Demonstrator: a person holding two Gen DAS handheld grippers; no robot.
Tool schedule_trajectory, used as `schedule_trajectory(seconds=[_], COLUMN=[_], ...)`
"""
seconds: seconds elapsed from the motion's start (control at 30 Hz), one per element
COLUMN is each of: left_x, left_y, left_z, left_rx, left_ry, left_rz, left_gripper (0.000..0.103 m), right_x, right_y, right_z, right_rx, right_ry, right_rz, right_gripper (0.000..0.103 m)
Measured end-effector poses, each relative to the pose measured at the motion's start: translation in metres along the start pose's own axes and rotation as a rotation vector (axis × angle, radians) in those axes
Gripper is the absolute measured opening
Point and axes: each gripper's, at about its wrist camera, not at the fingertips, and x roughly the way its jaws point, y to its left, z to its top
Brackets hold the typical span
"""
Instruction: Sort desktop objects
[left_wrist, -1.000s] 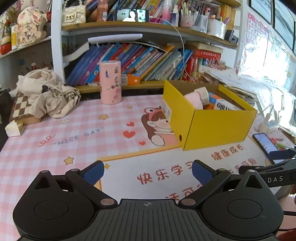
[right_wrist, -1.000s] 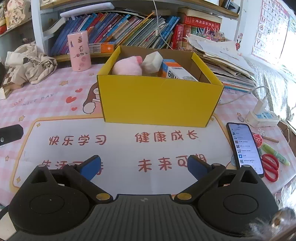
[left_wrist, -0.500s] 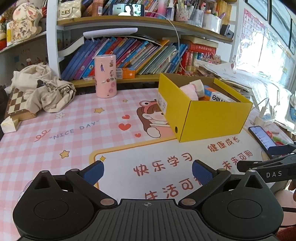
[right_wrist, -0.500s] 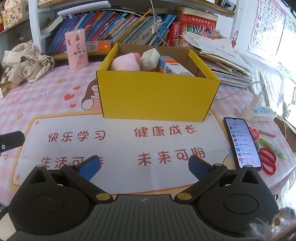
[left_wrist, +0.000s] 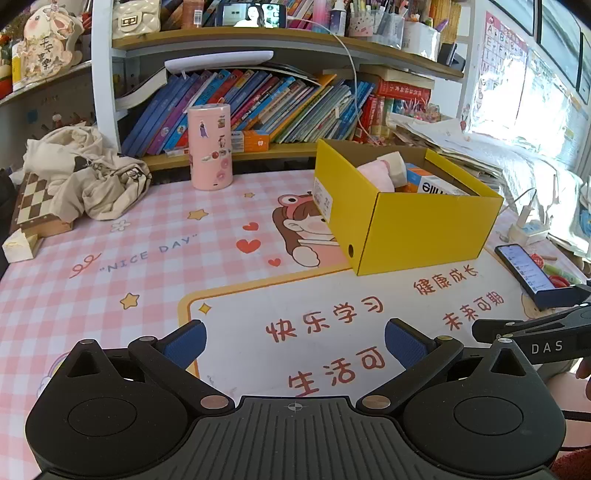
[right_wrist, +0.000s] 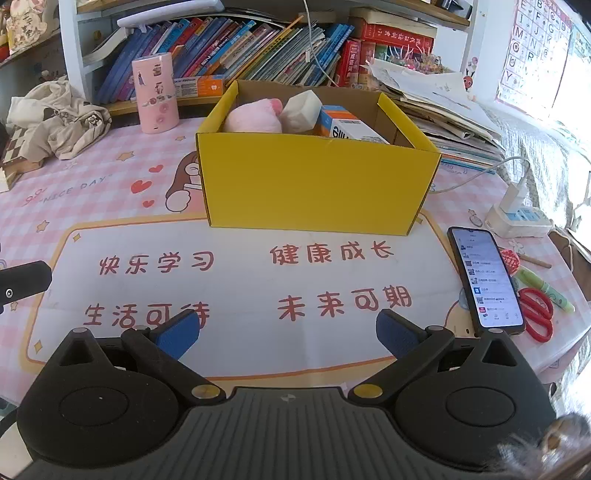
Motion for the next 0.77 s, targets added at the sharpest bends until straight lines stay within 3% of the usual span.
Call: schedule_trajectory(seconds=[0.77], left_x=[-0.0026], left_y=[0.0056], left_z=[0.0001], left_rx=[-0.04], left_ry=[-0.02], left_rz=[-0.029], left_gripper=[0.103], right_x=[0.0015], right_y=[0.0032], right_z=[-0.0021], right_rx=[-0.011], right_ry=[0.02], right_rz=[0.003], right_gripper=[0.103])
